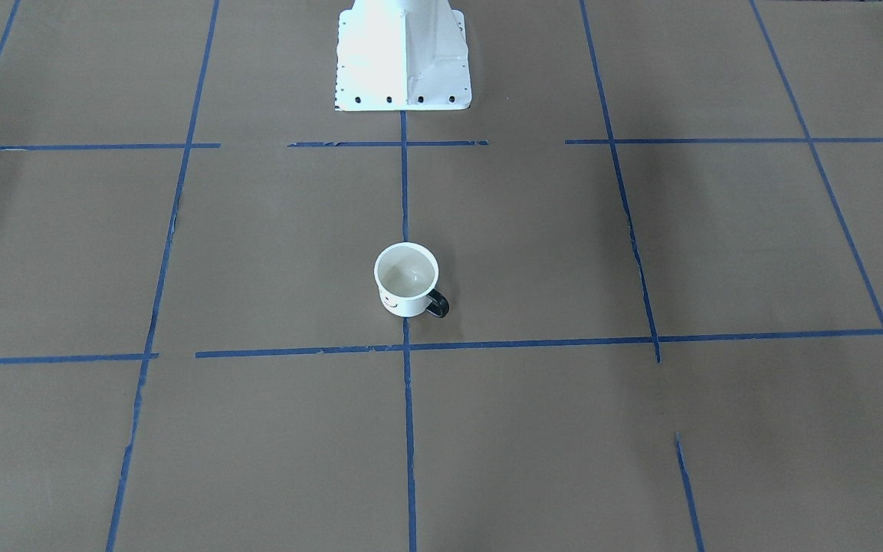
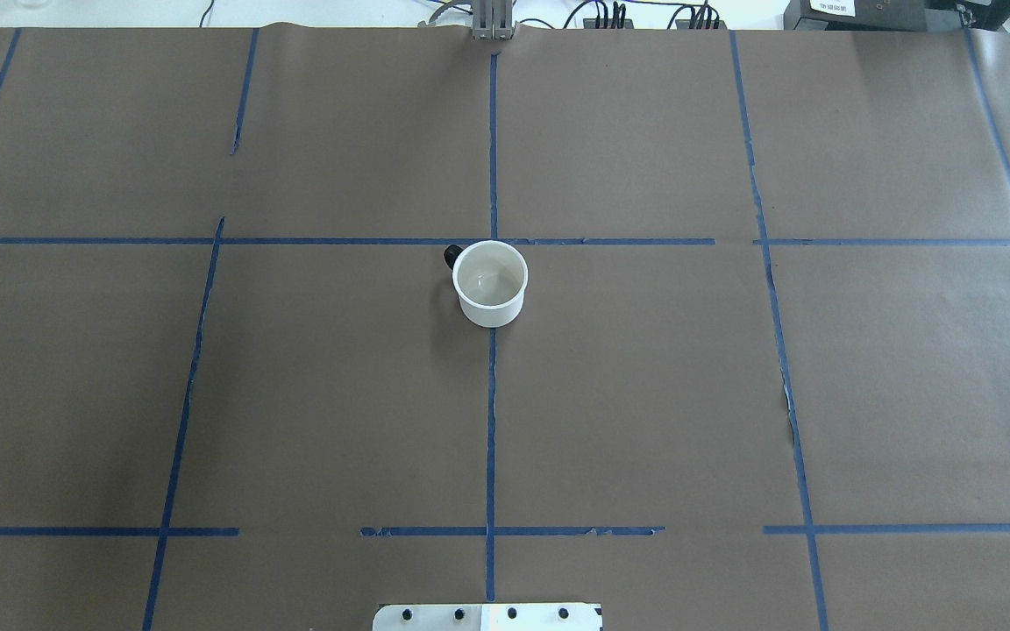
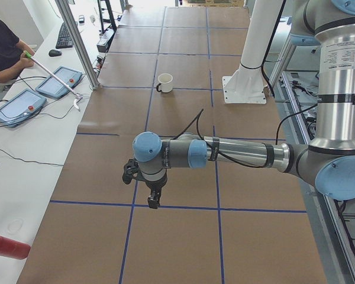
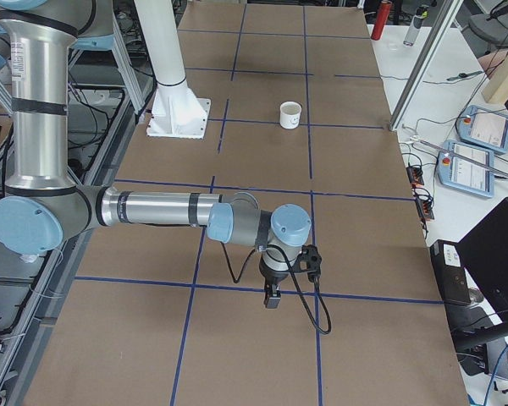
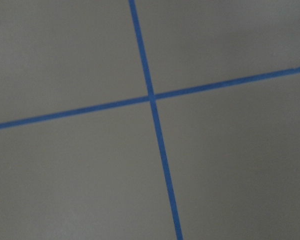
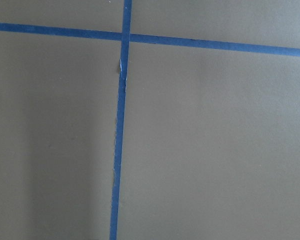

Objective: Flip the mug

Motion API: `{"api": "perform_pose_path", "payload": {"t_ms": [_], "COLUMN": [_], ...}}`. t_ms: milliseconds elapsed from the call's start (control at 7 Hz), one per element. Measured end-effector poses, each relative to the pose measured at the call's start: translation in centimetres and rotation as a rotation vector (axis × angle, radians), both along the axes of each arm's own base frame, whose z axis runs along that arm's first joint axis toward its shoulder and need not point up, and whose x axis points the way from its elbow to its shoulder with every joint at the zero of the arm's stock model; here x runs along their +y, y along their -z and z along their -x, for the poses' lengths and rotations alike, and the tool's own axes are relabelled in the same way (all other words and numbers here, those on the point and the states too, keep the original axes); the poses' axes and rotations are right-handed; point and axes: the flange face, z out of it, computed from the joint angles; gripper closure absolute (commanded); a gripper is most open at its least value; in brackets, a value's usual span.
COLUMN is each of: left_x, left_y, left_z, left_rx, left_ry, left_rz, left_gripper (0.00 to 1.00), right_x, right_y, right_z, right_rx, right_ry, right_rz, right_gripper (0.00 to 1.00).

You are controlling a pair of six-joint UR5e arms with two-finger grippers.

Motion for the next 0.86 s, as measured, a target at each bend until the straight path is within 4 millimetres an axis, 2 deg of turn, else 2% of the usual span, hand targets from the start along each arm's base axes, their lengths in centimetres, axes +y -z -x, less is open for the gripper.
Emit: {"api": "perform_pose_path", "payload": {"t_ms": [429,857], "left_x": [-2.3,-2.0], "left_y": [2.3,1.5], "left_z": [0.2,0.4], "left_rx": [-0.006,-0.003], "left_ry": [0.006,0.006], "left_rz": [-0.053,-0.038], "left_gripper": [0.0,0.0], "right_x": [0.0,0.0], "right_y": [0.0,0.0], "right_z": [0.0,0.0], "right_rx": [0.0,0.0], "right_ry": [0.0,0.0], "right_rz": [0.0,0.0], "right_gripper": [0.0,0.0]}}
